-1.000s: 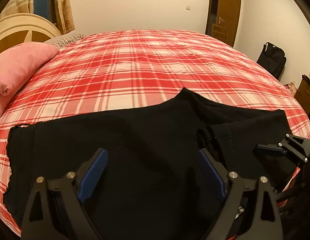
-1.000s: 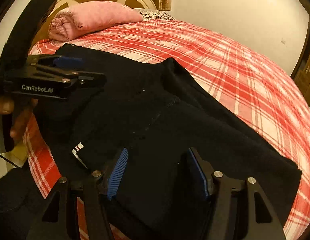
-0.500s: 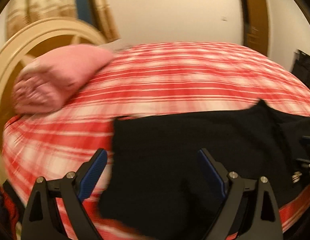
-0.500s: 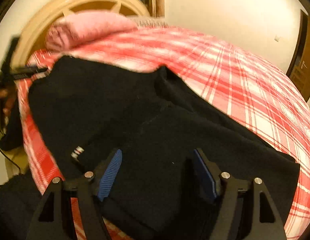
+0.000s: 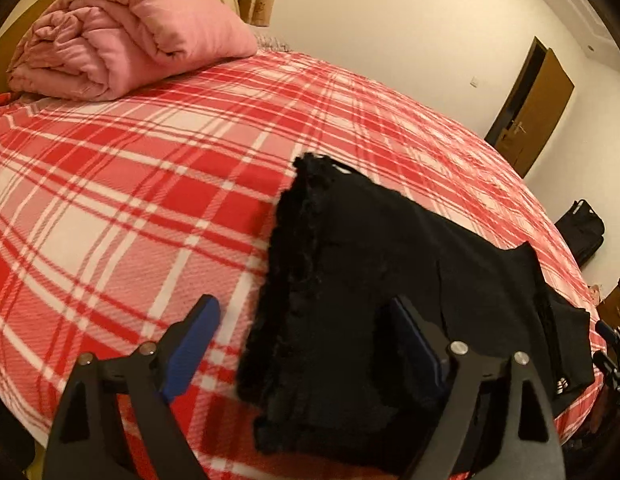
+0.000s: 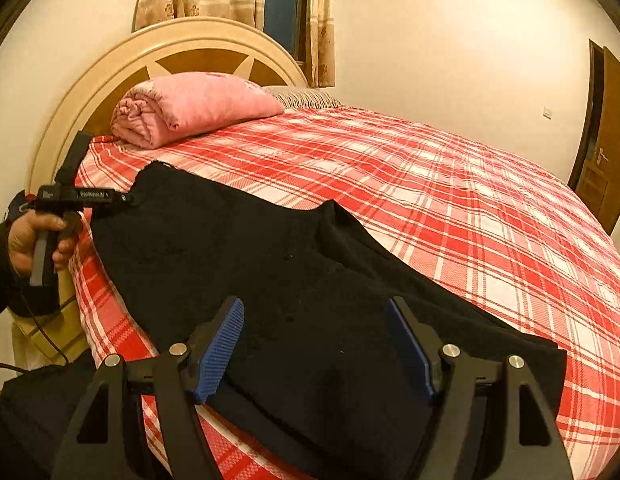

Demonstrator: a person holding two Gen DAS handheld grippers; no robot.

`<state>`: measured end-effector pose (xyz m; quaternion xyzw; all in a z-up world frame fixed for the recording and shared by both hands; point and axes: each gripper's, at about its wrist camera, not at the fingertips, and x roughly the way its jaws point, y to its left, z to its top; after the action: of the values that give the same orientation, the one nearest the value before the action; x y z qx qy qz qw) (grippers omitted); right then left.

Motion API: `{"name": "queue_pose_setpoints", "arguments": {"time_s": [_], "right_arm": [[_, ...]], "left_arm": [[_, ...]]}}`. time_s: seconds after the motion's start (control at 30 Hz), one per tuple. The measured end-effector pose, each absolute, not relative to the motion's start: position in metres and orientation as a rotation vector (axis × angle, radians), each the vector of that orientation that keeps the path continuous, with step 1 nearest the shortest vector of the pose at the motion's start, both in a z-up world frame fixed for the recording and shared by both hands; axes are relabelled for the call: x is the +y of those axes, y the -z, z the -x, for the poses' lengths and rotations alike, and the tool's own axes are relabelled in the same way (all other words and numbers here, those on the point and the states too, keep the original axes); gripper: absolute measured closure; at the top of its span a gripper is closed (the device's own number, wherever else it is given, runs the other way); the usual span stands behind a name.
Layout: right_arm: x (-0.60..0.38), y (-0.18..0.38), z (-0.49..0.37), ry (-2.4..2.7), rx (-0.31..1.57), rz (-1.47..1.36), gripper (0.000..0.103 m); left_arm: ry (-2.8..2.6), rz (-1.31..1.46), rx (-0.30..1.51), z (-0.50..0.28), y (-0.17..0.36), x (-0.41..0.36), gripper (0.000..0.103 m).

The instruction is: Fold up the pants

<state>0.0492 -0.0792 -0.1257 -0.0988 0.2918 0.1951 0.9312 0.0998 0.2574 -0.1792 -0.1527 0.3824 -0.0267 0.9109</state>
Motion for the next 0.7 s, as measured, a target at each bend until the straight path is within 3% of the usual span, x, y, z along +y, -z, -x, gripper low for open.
{"name": "queue_pose_setpoints", "arguments": {"time_s": [0.07, 0.27, 0.33, 0.4, 0.47, 0.7], "right_arm": [[-0.076, 0.126, -0.048, -0.405, 0.597, 0.205, 0.029], [-0.076, 0.123, -0.043, -0.408, 0.583, 0.205, 0.029], [-0.079, 0.123, -0.045, -0.400, 0.586, 0.192, 0.029], [-0.083, 0.122, -0.046, -0.394, 0.587, 0.176, 0.029], [-0.086, 0.122, -0.046, -0.388, 0.590, 0.168, 0.029], [-0.102, 0.119, -0.047, -0.346, 0.584, 0.148, 0.029]], "left_arm": [[0.094, 0.317, 0.785, -0.102, 0.179, 0.252, 0.023], [0.144, 0.267, 0.789, -0.104, 0.178, 0.243, 0.029], [0.165, 0.287, 0.783, -0.105, 0.178, 0.248, 0.043], [0.208, 0.324, 0.779, -0.106, 0.176, 0.252, 0.064], [0.217, 0.321, 0.772, -0.102, 0.172, 0.250, 0.075], [0.268, 0.394, 0.673, -0.087, 0.142, 0.247, 0.089]]}}
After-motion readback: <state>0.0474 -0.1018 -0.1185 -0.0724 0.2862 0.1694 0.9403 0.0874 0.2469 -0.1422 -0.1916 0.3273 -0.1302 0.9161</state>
